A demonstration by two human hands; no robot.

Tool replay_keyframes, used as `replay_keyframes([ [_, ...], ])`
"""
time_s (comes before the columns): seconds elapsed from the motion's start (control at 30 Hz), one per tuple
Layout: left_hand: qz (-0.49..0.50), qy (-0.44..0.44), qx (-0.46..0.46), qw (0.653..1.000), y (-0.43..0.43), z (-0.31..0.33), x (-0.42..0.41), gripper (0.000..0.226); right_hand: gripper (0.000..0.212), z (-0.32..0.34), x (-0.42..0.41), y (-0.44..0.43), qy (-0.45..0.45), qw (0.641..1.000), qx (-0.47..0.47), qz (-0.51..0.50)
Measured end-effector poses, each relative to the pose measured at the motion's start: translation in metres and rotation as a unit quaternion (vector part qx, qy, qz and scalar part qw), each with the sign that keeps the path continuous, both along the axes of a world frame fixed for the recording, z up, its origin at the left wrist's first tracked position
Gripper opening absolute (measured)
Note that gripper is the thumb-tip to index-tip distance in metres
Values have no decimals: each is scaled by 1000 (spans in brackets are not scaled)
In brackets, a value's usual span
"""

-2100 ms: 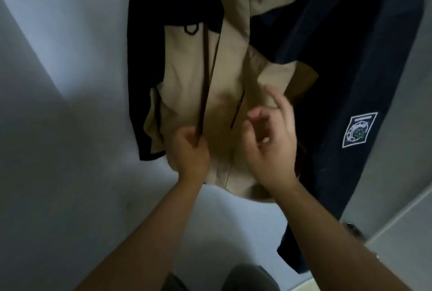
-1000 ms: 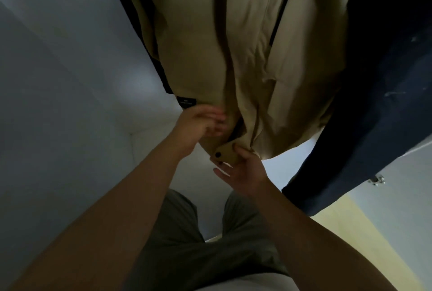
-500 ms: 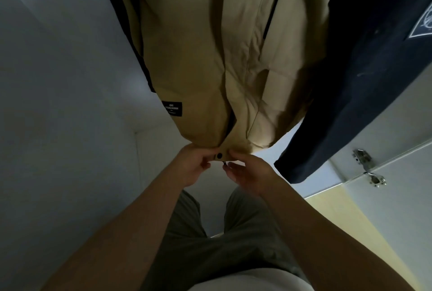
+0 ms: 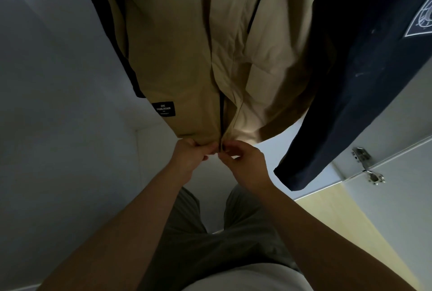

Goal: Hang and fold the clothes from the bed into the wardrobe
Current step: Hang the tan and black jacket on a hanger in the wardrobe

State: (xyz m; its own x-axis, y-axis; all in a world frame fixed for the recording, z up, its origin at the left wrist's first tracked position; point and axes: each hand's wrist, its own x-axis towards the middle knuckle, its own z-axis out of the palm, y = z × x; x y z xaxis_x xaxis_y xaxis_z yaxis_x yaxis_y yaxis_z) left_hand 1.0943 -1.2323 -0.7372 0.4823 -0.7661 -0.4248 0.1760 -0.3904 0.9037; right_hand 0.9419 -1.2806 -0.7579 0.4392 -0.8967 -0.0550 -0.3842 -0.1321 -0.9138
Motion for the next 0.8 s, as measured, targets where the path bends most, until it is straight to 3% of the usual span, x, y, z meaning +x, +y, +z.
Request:
replay_keyframes([
  [0.13,6,21,-17,1000,1,1,0,4,23,2,0,1,19,999,-43,-16],
  [0.43,33,38,-17,999,-2,5,-4,6,18,8,0,-2,8,999,-10,-48],
  [0.6,33,29,-23,999,-2,7,-6,27,19,12,2,9,20,997,-57,-45],
  [0.8,24,31,-40,998,-1,7,-16,25,27,9,7,19,-5,998,31,-54],
])
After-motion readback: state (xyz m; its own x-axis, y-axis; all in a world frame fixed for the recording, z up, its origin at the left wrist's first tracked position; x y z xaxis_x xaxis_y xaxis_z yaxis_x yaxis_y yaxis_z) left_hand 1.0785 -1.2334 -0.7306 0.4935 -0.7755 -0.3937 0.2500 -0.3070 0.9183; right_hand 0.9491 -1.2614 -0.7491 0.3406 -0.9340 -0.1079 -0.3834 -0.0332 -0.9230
